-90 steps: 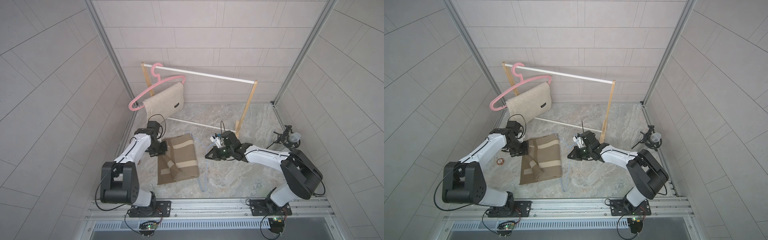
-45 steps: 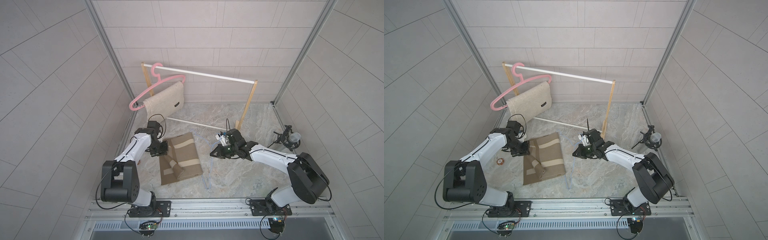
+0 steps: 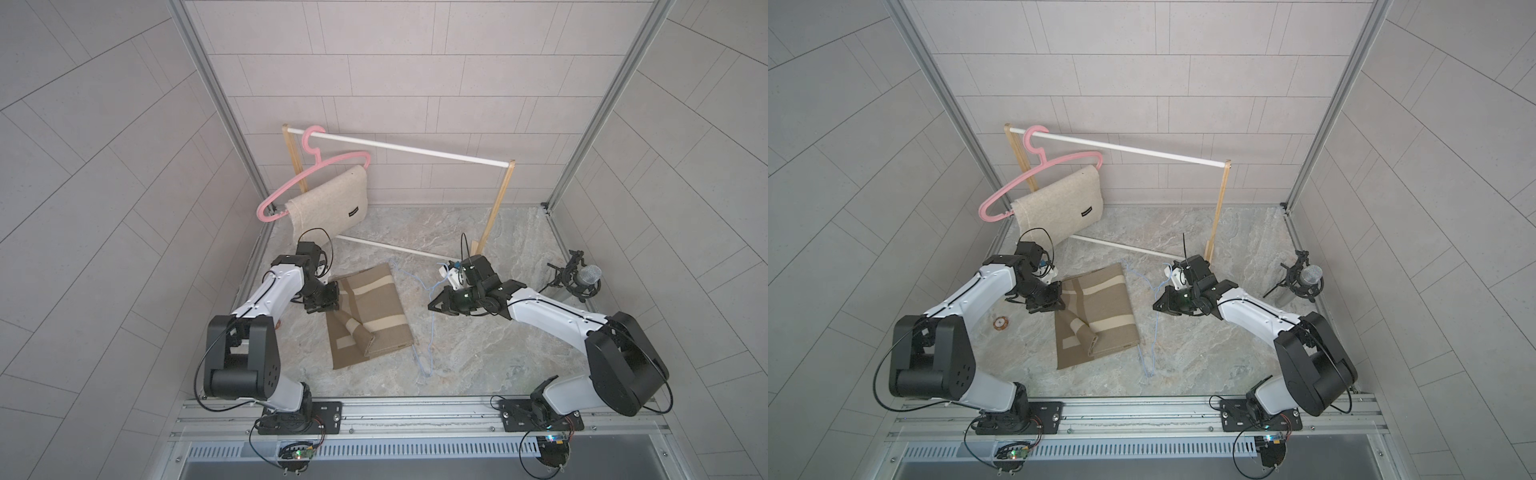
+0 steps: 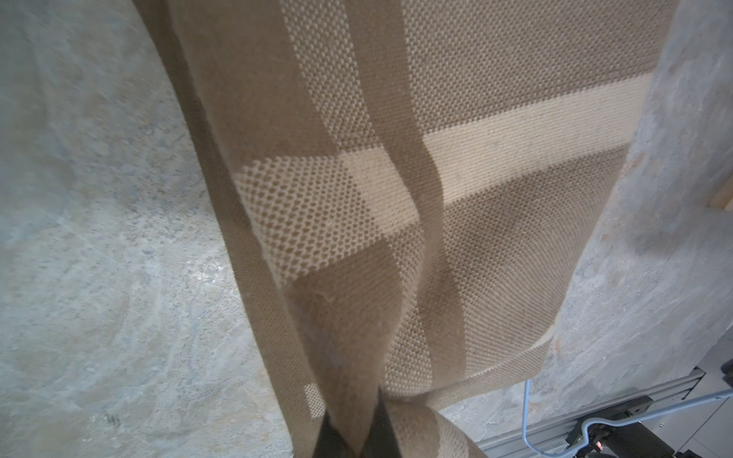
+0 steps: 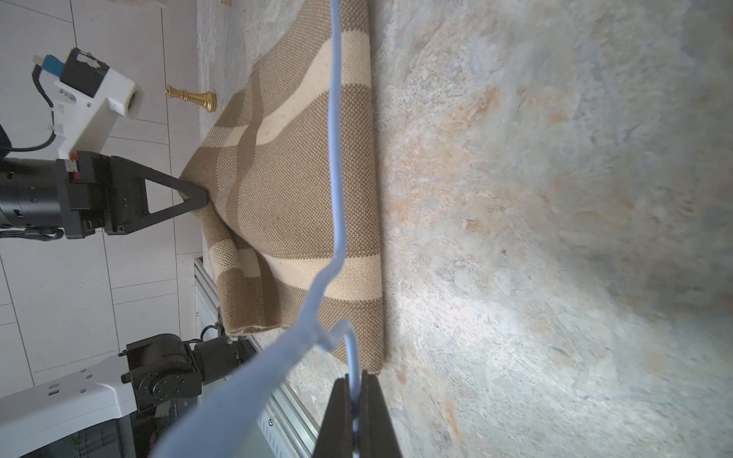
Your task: Hang the scarf on the hanger
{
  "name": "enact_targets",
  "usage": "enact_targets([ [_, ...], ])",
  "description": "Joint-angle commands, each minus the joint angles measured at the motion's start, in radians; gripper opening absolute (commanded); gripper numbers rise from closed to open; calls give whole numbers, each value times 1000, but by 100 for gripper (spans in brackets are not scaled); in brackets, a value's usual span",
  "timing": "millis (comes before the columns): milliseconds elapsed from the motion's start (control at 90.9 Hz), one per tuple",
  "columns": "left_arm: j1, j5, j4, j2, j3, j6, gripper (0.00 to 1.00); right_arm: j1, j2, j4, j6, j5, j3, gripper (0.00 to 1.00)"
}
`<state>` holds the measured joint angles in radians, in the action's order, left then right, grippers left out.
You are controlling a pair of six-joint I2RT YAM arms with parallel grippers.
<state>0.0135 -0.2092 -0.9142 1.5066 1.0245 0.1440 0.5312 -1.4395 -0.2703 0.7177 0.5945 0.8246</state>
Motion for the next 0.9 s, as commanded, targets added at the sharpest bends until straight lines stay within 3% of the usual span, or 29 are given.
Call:
enact_targets([
  [0, 1, 17, -15, 3, 10, -1, 15, -10, 32, -20, -25, -6, 8, 0],
  [154, 0, 89, -24, -26, 8, 23, 29, -11, 49, -52, -48, -4, 30, 0],
  [297, 0, 154, -36, -83, 13, 43, 32, -13, 57, -99, -73, -9, 55, 0],
  [473, 21, 48, -22, -180, 17, 25, 33, -13, 80, -158, -98, -30, 87, 0],
  [660, 181, -40, 35, -295, -1, 51, 36, -22, 113, -224, -98, -36, 132, 0],
  [892, 374, -85, 172, -434, -102, 178, 42, -28, 156, -427, -156, -43, 273, 0],
])
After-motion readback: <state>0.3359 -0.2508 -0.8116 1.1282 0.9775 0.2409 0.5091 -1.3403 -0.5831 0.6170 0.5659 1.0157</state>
